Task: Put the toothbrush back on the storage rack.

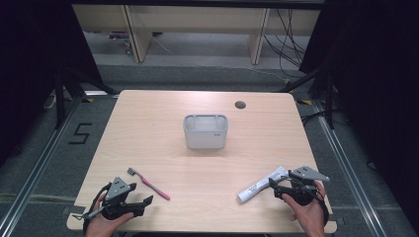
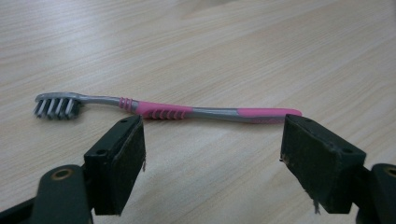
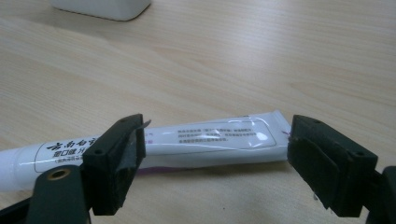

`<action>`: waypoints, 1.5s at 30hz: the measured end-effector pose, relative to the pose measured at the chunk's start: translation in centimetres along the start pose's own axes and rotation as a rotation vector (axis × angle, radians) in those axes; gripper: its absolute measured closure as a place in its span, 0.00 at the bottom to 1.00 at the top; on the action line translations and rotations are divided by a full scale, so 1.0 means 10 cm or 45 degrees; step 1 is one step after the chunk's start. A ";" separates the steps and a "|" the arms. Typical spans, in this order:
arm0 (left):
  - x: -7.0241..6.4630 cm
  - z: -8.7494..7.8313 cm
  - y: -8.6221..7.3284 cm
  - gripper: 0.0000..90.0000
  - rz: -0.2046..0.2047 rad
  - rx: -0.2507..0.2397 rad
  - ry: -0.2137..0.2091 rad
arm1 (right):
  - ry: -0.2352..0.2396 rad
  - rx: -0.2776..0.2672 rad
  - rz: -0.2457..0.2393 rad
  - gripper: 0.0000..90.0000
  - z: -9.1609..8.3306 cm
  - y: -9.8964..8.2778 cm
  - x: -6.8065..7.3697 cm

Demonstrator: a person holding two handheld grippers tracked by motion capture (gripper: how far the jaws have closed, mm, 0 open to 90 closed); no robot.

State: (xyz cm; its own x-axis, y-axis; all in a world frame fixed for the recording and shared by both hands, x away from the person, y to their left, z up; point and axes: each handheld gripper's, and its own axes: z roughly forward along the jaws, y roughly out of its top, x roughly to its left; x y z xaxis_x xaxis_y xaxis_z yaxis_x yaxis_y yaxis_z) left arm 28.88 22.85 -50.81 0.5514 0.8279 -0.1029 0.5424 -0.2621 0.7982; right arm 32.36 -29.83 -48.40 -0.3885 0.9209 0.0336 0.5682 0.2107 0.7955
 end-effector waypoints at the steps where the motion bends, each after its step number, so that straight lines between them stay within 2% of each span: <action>1: 0.00 0.00 0.00 0.24 -0.001 0.000 0.000 | -0.001 -0.002 -0.006 0.23 0.00 0.00 0.00; 2: 0.00 0.00 0.00 0.24 -0.001 0.000 0.000 | 0.018 0.015 0.050 0.23 0.00 0.00 0.03; 3: 0.00 0.00 0.00 0.24 -0.001 0.000 0.000 | 0.019 0.016 0.051 0.23 0.00 0.00 0.03; 7: 0.00 0.00 0.00 0.24 -0.001 -0.001 -0.001 | 0.018 0.019 0.039 0.24 -0.01 0.00 0.02; 8: 0.00 0.00 0.00 0.24 -0.001 0.000 0.000 | 0.024 0.001 0.014 0.24 -0.01 0.01 0.00; 17: 0.00 0.00 0.00 0.24 -0.009 -0.003 0.005 | 0.034 -0.020 0.009 0.24 0.00 0.00 -0.01; 18: 0.00 0.00 0.00 0.24 -0.012 -0.006 0.005 | 0.034 -0.017 0.006 0.24 -0.01 0.00 -0.01; 19: 0.00 0.00 0.00 0.24 -0.022 -0.008 0.004 | 0.046 0.001 0.055 0.24 -0.01 0.00 0.02; 21: 0.00 0.01 0.00 0.24 -0.040 -0.019 -0.004 | 0.049 0.012 0.058 0.24 -0.01 0.00 0.03; 22: 0.01 0.00 -0.01 0.24 -0.046 -0.009 -0.001 | 0.045 -0.006 0.034 0.24 0.01 0.00 0.02; 24: 0.01 0.00 0.00 0.24 -0.057 -0.008 0.000 | 0.050 0.008 0.061 0.24 0.00 0.01 0.04; 25: 0.01 0.01 0.00 0.24 -0.075 -0.024 0.003 | 0.044 -0.007 0.009 0.24 0.01 0.01 0.01; 29: 0.01 -0.01 0.01 0.27 -0.086 -0.026 0.006 | 0.041 -0.013 0.011 0.24 0.02 0.00 0.01; 31: 0.02 -0.02 0.01 0.33 -0.095 -0.031 0.016 | 0.050 -0.017 -0.007 0.24 0.01 0.00 0.00; 32: 0.04 -0.02 0.01 0.40 -0.096 -0.039 0.012 | 0.066 -0.016 0.050 0.24 0.01 0.00 0.03; 33: 0.04 -0.02 0.01 0.44 -0.096 -0.039 0.012 | 0.066 -0.016 0.050 0.24 0.01 0.00 0.03; 34: 0.06 -0.04 0.02 0.53 -0.107 -0.034 0.038 | 0.069 0.002 0.061 0.25 0.00 0.01 0.03; 35: 0.07 -0.03 0.02 0.58 -0.112 -0.046 0.034 | 0.060 -0.018 0.014 0.25 0.00 0.01 0.01; 36: 0.09 -0.03 0.02 0.58 -0.115 -0.045 0.043 | 0.060 -0.018 0.014 0.25 0.00 0.01 0.01; 37: 0.14 -0.02 0.02 0.68 -0.117 -0.050 0.064 | 0.069 -0.020 0.019 0.25 0.01 0.01 0.00; 38: 0.14 -0.02 0.02 0.72 -0.117 -0.050 0.064 | 0.069 -0.020 0.019 0.25 0.01 0.01 0.00; 39: 0.17 -0.01 0.02 0.77 -0.104 -0.052 0.095 | 0.067 -0.019 0.029 0.25 0.01 0.01 0.00; 43: 0.22 -0.01 0.04 0.86 -0.109 -0.062 0.107 | 0.069 -0.025 0.026 0.25 0.01 0.01 0.00; 45: 0.25 0.00 0.05 0.89 -0.129 -0.063 0.126 | 0.057 -0.027 0.015 0.25 0.01 0.01 0.00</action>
State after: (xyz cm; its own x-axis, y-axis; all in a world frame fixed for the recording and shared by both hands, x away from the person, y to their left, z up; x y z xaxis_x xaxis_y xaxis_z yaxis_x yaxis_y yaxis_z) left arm 30.51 24.85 -50.68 0.4290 0.8943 -0.1273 0.5590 -0.1521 0.8151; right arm 32.46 -29.77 -48.38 -0.4138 0.9077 0.0699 0.5575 0.1920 0.8077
